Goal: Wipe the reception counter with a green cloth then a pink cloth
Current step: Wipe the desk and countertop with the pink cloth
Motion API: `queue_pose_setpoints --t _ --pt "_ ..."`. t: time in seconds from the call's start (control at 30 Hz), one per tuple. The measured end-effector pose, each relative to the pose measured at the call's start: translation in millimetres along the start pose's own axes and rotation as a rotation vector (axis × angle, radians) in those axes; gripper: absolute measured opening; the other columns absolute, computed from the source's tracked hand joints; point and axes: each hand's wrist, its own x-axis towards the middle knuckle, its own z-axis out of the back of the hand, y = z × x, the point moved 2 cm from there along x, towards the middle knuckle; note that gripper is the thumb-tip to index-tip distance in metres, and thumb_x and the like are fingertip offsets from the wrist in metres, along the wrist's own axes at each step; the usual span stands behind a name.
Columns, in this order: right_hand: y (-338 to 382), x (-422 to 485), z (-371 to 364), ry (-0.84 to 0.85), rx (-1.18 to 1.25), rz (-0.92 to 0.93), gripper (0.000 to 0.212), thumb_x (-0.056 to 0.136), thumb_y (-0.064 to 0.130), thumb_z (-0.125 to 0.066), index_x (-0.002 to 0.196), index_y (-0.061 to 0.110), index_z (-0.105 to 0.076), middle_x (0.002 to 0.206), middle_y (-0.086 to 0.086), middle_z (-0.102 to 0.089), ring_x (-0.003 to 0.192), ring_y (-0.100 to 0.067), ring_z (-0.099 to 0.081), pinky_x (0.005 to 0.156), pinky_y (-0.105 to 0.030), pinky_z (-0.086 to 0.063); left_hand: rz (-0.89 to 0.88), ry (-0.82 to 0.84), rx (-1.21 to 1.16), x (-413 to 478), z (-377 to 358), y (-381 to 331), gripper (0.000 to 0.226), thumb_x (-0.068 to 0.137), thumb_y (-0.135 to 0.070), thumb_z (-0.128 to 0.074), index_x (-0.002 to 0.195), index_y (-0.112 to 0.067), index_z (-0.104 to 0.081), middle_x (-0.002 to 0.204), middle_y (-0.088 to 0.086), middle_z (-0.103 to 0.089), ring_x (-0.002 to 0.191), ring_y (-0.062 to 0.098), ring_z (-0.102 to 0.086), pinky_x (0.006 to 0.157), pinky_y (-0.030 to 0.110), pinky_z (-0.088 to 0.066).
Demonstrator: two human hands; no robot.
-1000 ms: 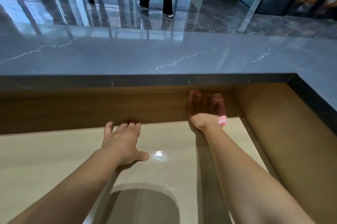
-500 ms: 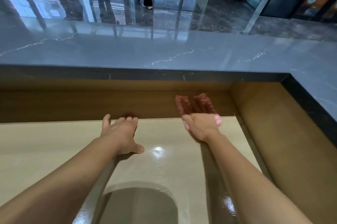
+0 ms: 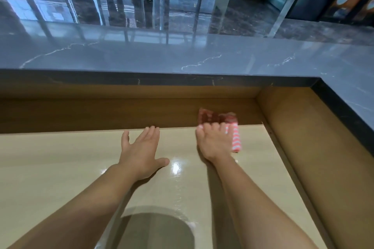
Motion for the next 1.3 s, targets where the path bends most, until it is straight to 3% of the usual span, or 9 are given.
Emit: queue_pose_setpoints --t 0.1,0.17,0.33,0.47,0.63,0.83,1.03,1.1,1.3 --pt "51 -21 -8 0.063 0.061 0.148 0.055 0.102 0.047 -0.011 0.154 0.03 -0.013 0.161 -0.005 -0.014 0.149 -0.029 -0.005 0.119 -0.051 0.008 -0.007 -0.001 -0.039 -15 -2 7 0.093 0.089 -0.064 -0.044 0.154 -0.019 0.005 0.162 -0.006 0.004 0.148 0.006 0.005 0.115 0.052 0.01" --pt "71 -35 -13 0.109 0.056 0.273 0.056 0.102 0.048 -0.008 0.154 0.032 0.003 0.163 0.0 0.004 0.15 -0.025 0.011 0.118 -0.049 0.013 -0.009 0.012 -0.008 -22 1 10 0.095 0.088 -0.066 -0.046 0.154 -0.019 0.003 0.162 -0.005 0.002 0.148 0.007 0.003 0.115 0.051 0.008" --pt "42 -39 -9 0.125 0.078 0.442 0.055 0.103 0.047 -0.016 0.154 0.036 0.002 0.163 0.005 0.01 0.149 -0.016 0.016 0.118 -0.041 0.013 -0.029 0.043 0.039 -33 5 1 0.098 0.084 -0.066 -0.053 0.153 -0.017 -0.005 0.163 -0.002 -0.003 0.149 0.011 0.002 0.115 0.05 0.006" --pt "-43 -34 -2 0.072 -0.081 0.353 0.057 0.103 0.038 -0.033 0.155 0.029 -0.013 0.163 -0.003 0.01 0.149 -0.025 0.012 0.118 -0.045 0.006 -0.055 0.073 0.017 -39 -2 -9 0.104 0.082 -0.068 -0.053 0.154 -0.017 0.002 0.162 0.002 0.006 0.148 0.013 0.011 0.116 0.048 0.004" --pt "-133 -30 -7 0.06 -0.032 0.021 0.059 0.1 0.049 -0.012 0.155 0.03 -0.005 0.163 -0.004 0.008 0.15 -0.025 0.006 0.12 -0.046 -0.003 -0.099 0.088 -0.067 -51 -10 -17 0.108 0.079 -0.069 -0.057 0.154 -0.02 0.004 0.162 0.001 0.008 0.148 0.013 0.012 0.116 0.043 -0.001" --pt "-84 -49 -12 0.042 0.149 -0.195 0.059 0.102 0.046 -0.014 0.155 0.028 0.003 0.163 -0.004 0.011 0.149 -0.025 0.012 0.118 -0.049 0.01 -0.118 0.091 -0.016 -73 -12 -18 0.11 0.076 -0.067 -0.062 0.153 -0.016 -0.001 0.162 -0.001 0.002 0.148 0.013 0.004 0.114 0.041 -0.003" --pt "32 -86 -27 0.047 0.125 0.095 0.059 0.102 0.047 -0.01 0.154 0.028 0.009 0.16 -0.001 0.02 0.147 -0.025 0.023 0.112 -0.044 0.023 -0.084 0.1 0.046 -86 -15 -12 0.108 0.073 -0.068 -0.064 0.149 -0.013 -0.011 0.161 0.0 -0.007 0.148 0.014 0.0 0.114 0.043 -0.004" --pt "61 -100 -32 0.077 0.103 0.243 0.058 0.102 0.048 -0.009 0.153 0.03 0.012 0.159 0.0 0.024 0.145 -0.024 0.028 0.115 -0.047 0.021 -0.065 0.11 0.066 -91 -18 -10 0.107 0.071 -0.069 -0.065 0.147 -0.015 -0.014 0.16 0.0 -0.01 0.148 0.014 -0.001 0.113 0.043 -0.005" --pt "32 -103 -24 0.078 0.057 0.51 0.056 0.104 0.045 -0.016 0.154 0.034 0.005 0.161 0.005 0.017 0.147 -0.016 0.021 0.115 -0.039 0.019 -0.011 0.192 0.187 -98 -17 -17 0.112 0.075 -0.07 -0.061 0.153 -0.013 -0.004 0.163 0.002 0.003 0.149 0.015 0.001 0.115 0.046 -0.004"
